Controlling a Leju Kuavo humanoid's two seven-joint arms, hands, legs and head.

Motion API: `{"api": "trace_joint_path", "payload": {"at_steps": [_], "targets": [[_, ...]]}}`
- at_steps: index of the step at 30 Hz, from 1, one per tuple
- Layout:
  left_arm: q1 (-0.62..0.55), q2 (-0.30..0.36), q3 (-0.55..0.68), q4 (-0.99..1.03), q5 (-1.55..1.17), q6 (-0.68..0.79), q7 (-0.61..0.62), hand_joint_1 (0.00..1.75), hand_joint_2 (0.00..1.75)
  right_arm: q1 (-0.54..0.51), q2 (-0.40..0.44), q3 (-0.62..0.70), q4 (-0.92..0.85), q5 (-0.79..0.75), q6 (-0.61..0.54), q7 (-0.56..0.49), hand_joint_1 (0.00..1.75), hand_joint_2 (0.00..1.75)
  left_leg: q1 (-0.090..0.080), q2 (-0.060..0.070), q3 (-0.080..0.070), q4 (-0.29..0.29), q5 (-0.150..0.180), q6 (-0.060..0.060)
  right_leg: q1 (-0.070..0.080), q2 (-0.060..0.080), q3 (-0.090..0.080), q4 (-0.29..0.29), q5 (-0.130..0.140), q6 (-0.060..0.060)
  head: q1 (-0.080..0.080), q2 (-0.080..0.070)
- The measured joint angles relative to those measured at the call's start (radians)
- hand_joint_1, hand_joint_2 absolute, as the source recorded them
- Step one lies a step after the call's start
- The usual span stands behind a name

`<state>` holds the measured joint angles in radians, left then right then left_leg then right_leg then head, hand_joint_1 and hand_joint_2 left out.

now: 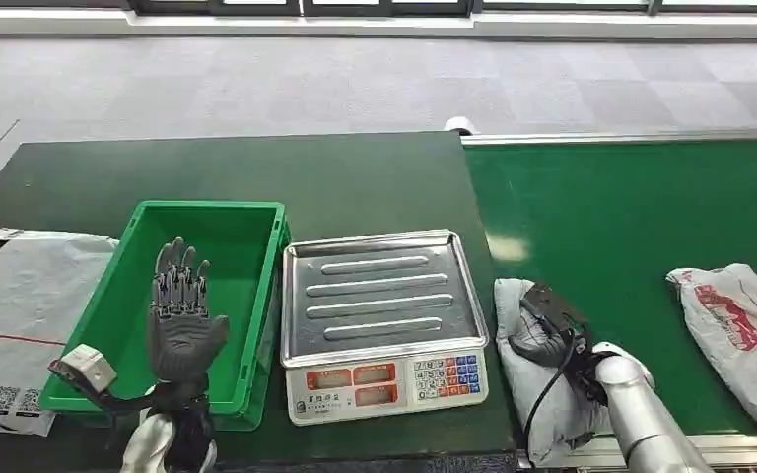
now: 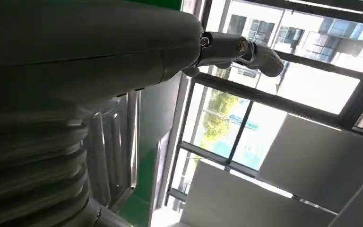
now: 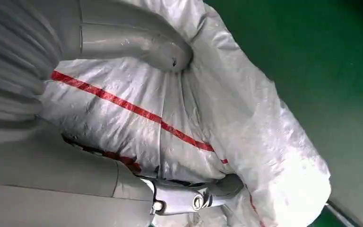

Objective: Moved the parcel from conveyor to table for the left to box.

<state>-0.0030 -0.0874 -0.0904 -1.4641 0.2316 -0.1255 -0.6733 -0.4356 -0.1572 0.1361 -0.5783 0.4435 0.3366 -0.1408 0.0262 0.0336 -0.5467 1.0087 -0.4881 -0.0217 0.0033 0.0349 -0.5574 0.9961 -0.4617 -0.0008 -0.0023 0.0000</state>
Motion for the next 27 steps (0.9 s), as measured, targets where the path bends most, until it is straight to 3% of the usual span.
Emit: {"api": "trace_joint_path", "payload": {"at_steps": [4, 6, 9, 11, 20, 21, 23, 24, 27], "targets": [[-0.004, -0.003, -0.005, 0.002, -0.001, 0.0, 0.003, 0.0, 1.75, -0.024, 0.003, 0.071, 0.003, 0.094, -0.068, 0.052, 1.75, 1.75, 0.005, 0.005, 0.029, -0.002, -0.019, 0.0, 0.005, 0.004, 0.026, -0.001, -0.017, -0.002, 0.0, 0.0], [-0.008, -0.006, -0.005, -0.001, -0.002, 0.0, 0.004, 0.0, 1.75, -0.034, 0.003, 0.095, 0.003, 0.111, -0.091, 0.064, 1.75, 1.75, 0.006, 0.005, 0.036, -0.001, -0.026, 0.0, 0.005, 0.004, 0.033, 0.0, -0.025, -0.004, 0.0, 0.0], [-0.023, -0.02, -0.005, -0.037, -0.005, 0.0, 0.011, 0.0, 1.75, -0.059, -0.001, 0.115, -0.009, 0.131, -0.118, 0.087, 1.75, 1.75, 0.004, 0.004, 0.018, 0.0, -0.01, 0.004, 0.003, 0.003, 0.016, 0.001, -0.009, 0.0, 0.0, 0.0], [-0.027, -0.025, -0.005, -0.044, -0.005, 0.0, 0.012, 0.0, 1.75, -0.064, -0.005, 0.123, -0.01, 0.133, -0.123, 0.089, 1.75, 1.75, 0.002, 0.001, 0.009, 0.0, -0.002, 0.0, 0.001, 0.001, 0.008, 0.002, -0.003, -0.002, 0.0, 0.0], [-0.006, -0.026, -0.005, -0.038, -0.005, 0.0, 0.014, 0.0, 1.75, -0.047, -0.012, 0.139, -0.009, 0.136, -0.128, 0.09, 1.75, 1.75, 0.002, 0.001, 0.013, 0.0, -0.006, -0.002, 0.002, 0.0, 0.008, 0.002, -0.007, -0.005, 0.0, 0.0], [-0.004, -0.026, -0.005, -0.037, -0.005, 0.0, 0.014, 0.0, 1.75, -0.046, -0.012, 0.141, -0.009, 0.136, -0.128, 0.09, 1.75, 0.0, 0.003, 0.001, 0.013, -0.001, -0.007, -0.003, 0.002, 0.0, 0.009, 0.002, -0.008, -0.004, 0.0, 0.0], [0.001, -0.026, -0.005, -0.035, -0.005, 0.0, 0.014, 0.0, 1.75, -0.043, -0.013, 0.145, -0.009, 0.141, -0.141, 0.094, 1.75, 0.0, 0.003, 0.001, 0.014, -0.002, -0.008, -0.002, 0.003, 0.0, 0.012, 0.002, -0.011, -0.005, 0.0, 0.0], [0.003, -0.026, -0.005, -0.035, -0.005, 0.0, 0.014, 0.0, 1.75, -0.039, -0.013, 0.146, -0.009, 0.147, -0.157, 0.099, 1.75, 1.75, 0.003, 0.0, 0.015, -0.002, -0.009, -0.003, 0.003, -0.001, 0.013, 0.002, -0.011, -0.005, 0.0, 0.0], [0.02, -0.026, -0.004, -0.045, -0.011, 0.0, 0.015, 0.0, 1.75, -0.021, -0.013, 0.146, -0.021, 0.154, -0.246, 0.117, 1.75, 1.75, 0.003, -0.003, 0.016, -0.003, -0.01, -0.002, 0.003, -0.003, 0.015, 0.002, -0.013, -0.006, 0.0, 0.0]]}}
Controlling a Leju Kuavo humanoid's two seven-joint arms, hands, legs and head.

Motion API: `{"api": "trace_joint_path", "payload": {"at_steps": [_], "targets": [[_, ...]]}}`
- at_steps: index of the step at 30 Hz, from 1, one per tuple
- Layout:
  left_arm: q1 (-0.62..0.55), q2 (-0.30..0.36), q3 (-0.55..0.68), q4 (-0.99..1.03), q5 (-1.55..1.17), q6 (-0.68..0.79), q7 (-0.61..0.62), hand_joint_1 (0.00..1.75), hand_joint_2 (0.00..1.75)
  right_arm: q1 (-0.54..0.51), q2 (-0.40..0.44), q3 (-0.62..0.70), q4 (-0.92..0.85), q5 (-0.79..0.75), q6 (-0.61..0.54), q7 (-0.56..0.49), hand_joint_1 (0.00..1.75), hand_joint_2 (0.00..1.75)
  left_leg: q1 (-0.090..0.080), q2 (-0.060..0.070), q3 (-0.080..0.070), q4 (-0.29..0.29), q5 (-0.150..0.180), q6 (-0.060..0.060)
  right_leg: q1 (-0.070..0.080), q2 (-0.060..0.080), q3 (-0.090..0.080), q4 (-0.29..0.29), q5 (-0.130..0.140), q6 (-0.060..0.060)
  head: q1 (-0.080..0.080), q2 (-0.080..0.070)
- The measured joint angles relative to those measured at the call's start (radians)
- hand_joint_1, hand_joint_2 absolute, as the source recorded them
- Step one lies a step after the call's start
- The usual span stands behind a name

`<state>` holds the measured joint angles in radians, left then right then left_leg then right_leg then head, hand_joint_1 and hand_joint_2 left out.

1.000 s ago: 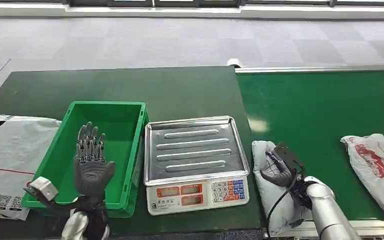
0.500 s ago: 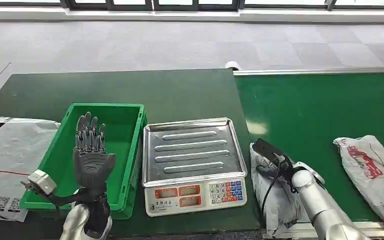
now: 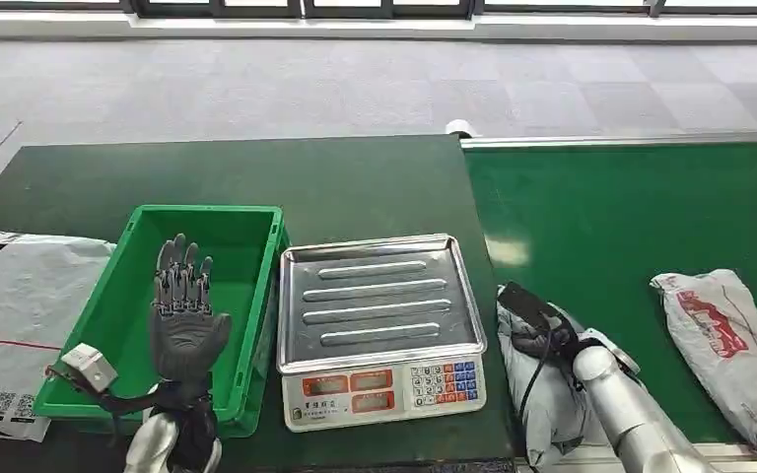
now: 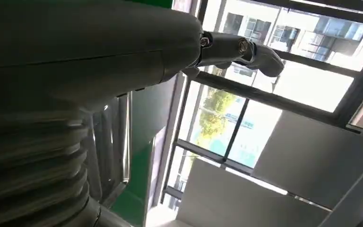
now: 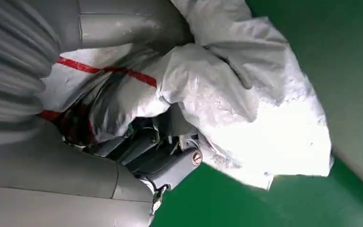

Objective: Moved the parcel from conveyor to table for the left to box.

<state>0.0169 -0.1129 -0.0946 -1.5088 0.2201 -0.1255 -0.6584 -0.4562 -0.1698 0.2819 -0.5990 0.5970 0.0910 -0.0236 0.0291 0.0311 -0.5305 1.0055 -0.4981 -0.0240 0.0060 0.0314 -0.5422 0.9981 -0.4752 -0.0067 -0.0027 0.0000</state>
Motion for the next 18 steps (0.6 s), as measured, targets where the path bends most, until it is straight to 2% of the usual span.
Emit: {"api": "trace_joint_path", "payload": {"at_steps": [5, 11, 13, 16, 18], "targets": [[0.052, -0.001, 0.017, -0.041, -0.02, -0.003, -0.002, 0.0, 1.75, 0.072, 0.0, -0.063, -0.138, -0.089, -0.083, -0.034, 1.75, 1.75, -0.001, -0.013, 0.001, 0.0, 0.002, -0.001, -0.001, -0.012, -0.002, 0.0, -0.001, 0.0, 0.0, 0.0], [0.088, -0.006, 0.032, -0.066, -0.029, -0.006, -0.006, 0.0, 1.75, 0.171, 0.002, -0.172, -0.319, -0.159, -0.083, -0.066, 1.75, 1.75, -0.004, -0.026, -0.013, 0.0, 0.008, 0.0, -0.004, -0.026, -0.013, 0.002, -0.001, 0.0, 0.0, 0.0], [0.089, -0.006, 0.034, -0.068, -0.03, -0.006, -0.014, 0.0, 1.75, 0.197, 0.005, -0.199, -0.358, -0.216, -0.103, -0.125, 1.75, 1.75, -0.004, -0.03, -0.016, 0.0, 0.009, 0.0, -0.004, -0.028, -0.015, 0.002, -0.001, 0.0, 0.0, 0.0], [0.09, -0.006, 0.034, -0.066, -0.03, -0.007, -0.036, 0.0, 1.75, 0.26, 0.011, -0.277, -0.476, -0.387, -0.151, -0.268, 1.75, 1.75, -0.007, -0.035, -0.023, 0.0, 0.01, 0.001, -0.006, -0.033, -0.021, 0.003, -0.001, 0.0, 0.0, 0.0], [0.09, -0.006, 0.034, -0.062, -0.03, -0.01, -0.039, 0.0, 1.75, 0.294, 0.012, -0.347, -0.584, -0.474, -0.154, -0.308, 1.75, 1.75, -0.009, -0.036, -0.026, 0.001, 0.011, 0.002, -0.008, -0.034, -0.025, 0.004, -0.001, 0.001, 0.0, 0.0]]}}
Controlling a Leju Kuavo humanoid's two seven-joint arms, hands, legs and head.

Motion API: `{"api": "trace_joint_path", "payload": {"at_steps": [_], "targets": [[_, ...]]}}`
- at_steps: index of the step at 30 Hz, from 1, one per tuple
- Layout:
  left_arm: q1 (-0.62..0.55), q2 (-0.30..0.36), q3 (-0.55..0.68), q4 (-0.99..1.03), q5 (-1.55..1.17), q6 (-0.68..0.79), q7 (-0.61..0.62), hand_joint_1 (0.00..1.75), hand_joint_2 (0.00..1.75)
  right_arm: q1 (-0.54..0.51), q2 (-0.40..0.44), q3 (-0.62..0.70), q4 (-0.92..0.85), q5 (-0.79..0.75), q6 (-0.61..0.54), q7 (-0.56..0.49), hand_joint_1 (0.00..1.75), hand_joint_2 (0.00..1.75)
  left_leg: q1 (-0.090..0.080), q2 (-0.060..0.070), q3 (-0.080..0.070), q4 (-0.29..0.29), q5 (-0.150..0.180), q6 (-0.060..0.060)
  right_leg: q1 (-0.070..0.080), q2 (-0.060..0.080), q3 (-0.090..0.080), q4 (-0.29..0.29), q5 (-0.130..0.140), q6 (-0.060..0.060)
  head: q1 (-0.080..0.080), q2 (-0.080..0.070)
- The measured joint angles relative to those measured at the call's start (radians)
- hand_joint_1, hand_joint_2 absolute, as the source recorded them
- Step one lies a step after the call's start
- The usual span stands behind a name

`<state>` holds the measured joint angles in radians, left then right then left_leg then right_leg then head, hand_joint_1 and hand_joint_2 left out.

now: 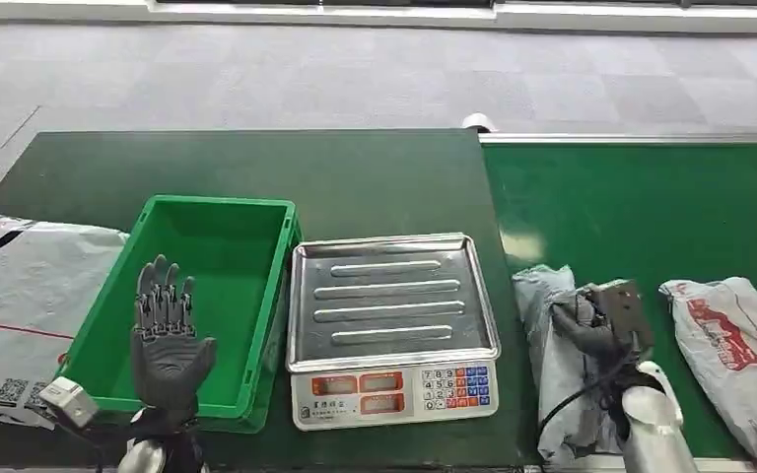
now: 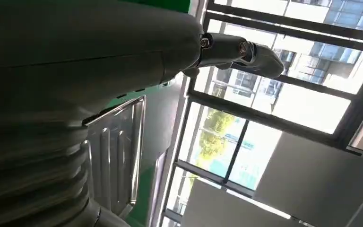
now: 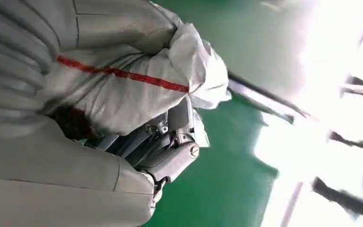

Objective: Moved the parcel from conveyor to table for the left to box.

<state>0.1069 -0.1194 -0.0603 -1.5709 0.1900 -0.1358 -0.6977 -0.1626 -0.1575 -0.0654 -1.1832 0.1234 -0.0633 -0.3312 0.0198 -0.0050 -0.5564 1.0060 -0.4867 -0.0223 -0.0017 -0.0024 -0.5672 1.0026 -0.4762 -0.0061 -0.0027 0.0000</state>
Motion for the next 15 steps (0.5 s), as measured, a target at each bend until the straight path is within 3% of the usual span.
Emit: {"api": "trace_joint_path", "payload": {"at_steps": [2, 6, 15], "targets": [[-0.001, 0.0, 0.0, 0.002, -0.005, -0.011, -0.001, 0.0, 1.75, 0.031, 0.002, -0.065, -0.124, -0.071, -0.012, -0.061, 1.75, 1.75, 0.0, 0.0, -0.001, 0.0, 0.0, 0.0, 0.0, 0.0, -0.001, 0.0, 0.0, 0.0, 0.0, 0.0], [-0.005, -0.002, 0.0, 0.01, -0.014, -0.023, -0.003, 0.0, 1.75, 0.038, 0.017, -0.134, -0.3, -0.05, -0.068, -0.108, 1.75, 1.75, -0.001, 0.002, -0.001, 0.0, 0.0, 0.0, -0.002, 0.001, -0.001, 0.001, 0.0, 0.0, 0.0, 0.0], [-0.011, -0.008, 0.0, 0.021, -0.017, -0.03, -0.004, 0.0, 1.75, -0.042, 0.048, -0.144, -0.449, 0.04, -0.157, -0.099, 1.75, 1.75, -0.002, 0.003, -0.001, 0.0, 0.003, 0.001, -0.003, 0.002, -0.002, 0.002, 0.001, 0.002, 0.0, 0.0]]}}
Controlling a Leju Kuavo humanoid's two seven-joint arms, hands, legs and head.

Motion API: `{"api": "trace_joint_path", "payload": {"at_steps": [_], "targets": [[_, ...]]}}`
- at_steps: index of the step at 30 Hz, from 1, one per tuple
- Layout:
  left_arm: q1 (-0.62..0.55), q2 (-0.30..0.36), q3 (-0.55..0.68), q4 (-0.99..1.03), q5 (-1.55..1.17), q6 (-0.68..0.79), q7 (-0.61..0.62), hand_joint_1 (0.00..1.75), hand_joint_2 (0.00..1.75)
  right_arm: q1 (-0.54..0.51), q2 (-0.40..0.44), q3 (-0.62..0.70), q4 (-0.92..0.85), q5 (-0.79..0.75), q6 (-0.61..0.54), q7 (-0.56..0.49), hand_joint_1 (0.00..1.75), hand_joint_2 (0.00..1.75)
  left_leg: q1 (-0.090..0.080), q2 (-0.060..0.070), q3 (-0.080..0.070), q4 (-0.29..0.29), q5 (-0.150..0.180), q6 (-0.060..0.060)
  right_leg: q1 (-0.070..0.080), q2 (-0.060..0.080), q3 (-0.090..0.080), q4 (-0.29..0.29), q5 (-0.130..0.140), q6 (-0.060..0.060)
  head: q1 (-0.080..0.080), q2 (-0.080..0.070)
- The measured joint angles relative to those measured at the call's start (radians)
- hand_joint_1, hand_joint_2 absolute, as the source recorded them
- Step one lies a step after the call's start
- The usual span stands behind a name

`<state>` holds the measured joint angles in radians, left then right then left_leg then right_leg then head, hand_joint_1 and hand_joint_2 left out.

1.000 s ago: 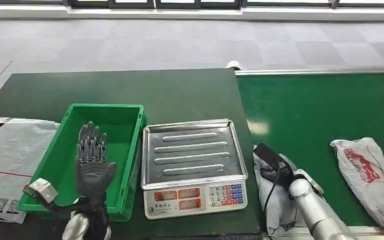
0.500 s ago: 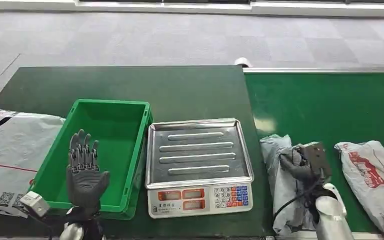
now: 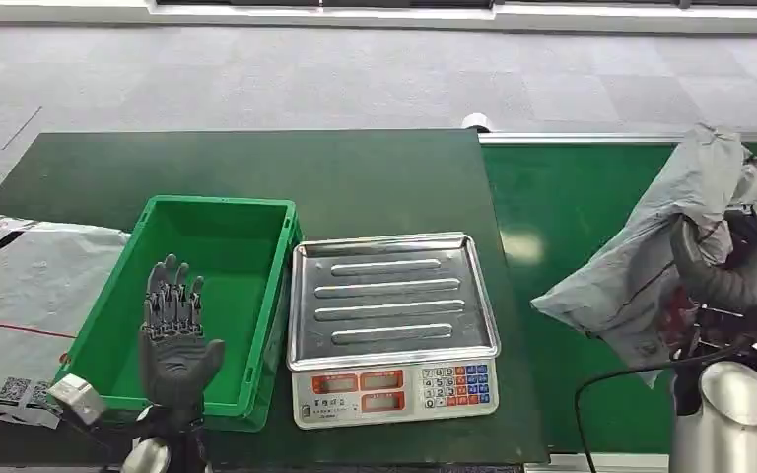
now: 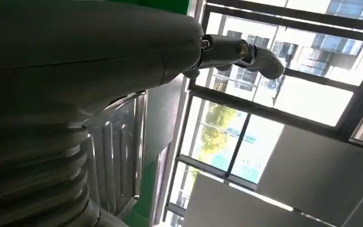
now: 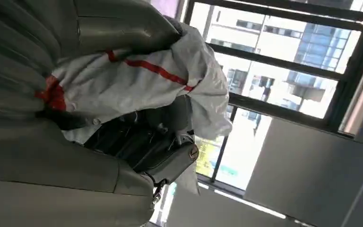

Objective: Moved the parcel from conveyor to table for the left to box.

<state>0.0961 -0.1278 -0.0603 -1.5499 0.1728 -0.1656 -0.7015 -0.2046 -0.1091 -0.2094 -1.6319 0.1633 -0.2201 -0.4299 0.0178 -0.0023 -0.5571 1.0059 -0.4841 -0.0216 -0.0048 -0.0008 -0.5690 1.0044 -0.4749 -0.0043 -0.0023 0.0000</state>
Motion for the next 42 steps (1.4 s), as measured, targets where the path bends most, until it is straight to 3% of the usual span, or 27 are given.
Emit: {"api": "trace_joint_path", "payload": {"at_steps": [8, 17, 19, 22, 24, 28, 30, 42], "targets": [[-0.001, -0.003, 0.0, 0.004, 0.0, 0.0, 0.0, 0.0, 1.75, -0.011, 0.01, 0.0, -0.026, 0.005, -0.002, 0.002, 1.75, 1.75, 0.0, 0.0, -0.001, 0.0, 0.0, 0.0, 0.0, 0.0, 0.0, 0.0, 0.0, 0.0, 0.0, 0.0], [-0.013, -0.011, 0.0, 0.012, -0.004, -0.002, 0.0, 0.0, 1.75, -0.108, 0.021, 0.023, -0.01, 0.052, 0.001, 0.069, 1.75, 1.75, -0.001, -0.001, -0.001, 0.0, 0.002, 0.002, 0.0, -0.001, -0.001, 0.0, 0.001, 0.002, 0.0, 0.0], [-0.014, -0.011, 0.0, 0.014, -0.004, -0.006, -0.001, 0.0, 1.75, -0.129, 0.022, 0.032, 0.0, 0.053, 0.046, 0.11, 1.75, 1.75, -0.002, -0.001, -0.011, 0.0, 0.002, 0.002, 0.0, -0.001, 0.003, 0.001, 0.002, 0.002, 0.0, 0.0], [-0.05, -0.012, -0.005, 0.037, -0.003, -0.02, -0.001, 0.0, 1.75, -0.313, 0.024, 0.089, 0.175, 0.04, 0.253, 0.252, 1.75, 1.75, -0.005, 0.011, -0.015, 0.0, 0.004, 0.003, -0.002, 0.009, -0.005, 0.004, 0.007, 0.004, -0.001, 0.0], [-0.091, -0.013, -0.015, 0.063, 0.002, -0.021, -0.001, 0.0, 1.75, -0.473, 0.034, 0.136, 0.36, 0.001, 0.356, 0.274, 1.75, 1.75, -0.006, 0.013, -0.015, 0.0, 0.01, 0.002, -0.003, 0.011, -0.01, 0.005, 0.012, 0.004, 0.0, 0.0], [-0.097, -0.014, -0.018, 0.067, 0.003, -0.021, -0.001, 0.0, 1.75, -0.497, 0.037, 0.142, 0.389, -0.006, 0.371, 0.274, 1.75, 1.75, -0.006, 0.012, -0.013, 0.0, 0.011, 0.003, -0.003, 0.011, -0.011, 0.005, 0.013, 0.004, 0.0, 0.0], [-0.153, -0.019, -0.04, 0.115, 0.006, -0.005, 0.0, 0.0, 1.75, -0.738, 0.15, 0.275, 0.778, -0.022, 0.506, 0.272, 1.75, 1.75, -0.004, 0.005, -0.017, 0.0, 0.02, -0.001, -0.003, 0.005, -0.017, 0.005, 0.018, 0.003, 0.0, 0.0], [-0.148, -0.026, 0.011, 0.035, -0.024, 0.009, 0.044, 0.0, 1.75, -0.803, 0.324, 0.446, 1.046, -0.083, 0.603, 0.321, 1.75, 1.75, -0.003, 0.002, -0.021, 0.0, 0.02, -0.001, 0.0, 0.003, -0.019, 0.006, 0.018, 0.003, 0.0, 0.0]]}}
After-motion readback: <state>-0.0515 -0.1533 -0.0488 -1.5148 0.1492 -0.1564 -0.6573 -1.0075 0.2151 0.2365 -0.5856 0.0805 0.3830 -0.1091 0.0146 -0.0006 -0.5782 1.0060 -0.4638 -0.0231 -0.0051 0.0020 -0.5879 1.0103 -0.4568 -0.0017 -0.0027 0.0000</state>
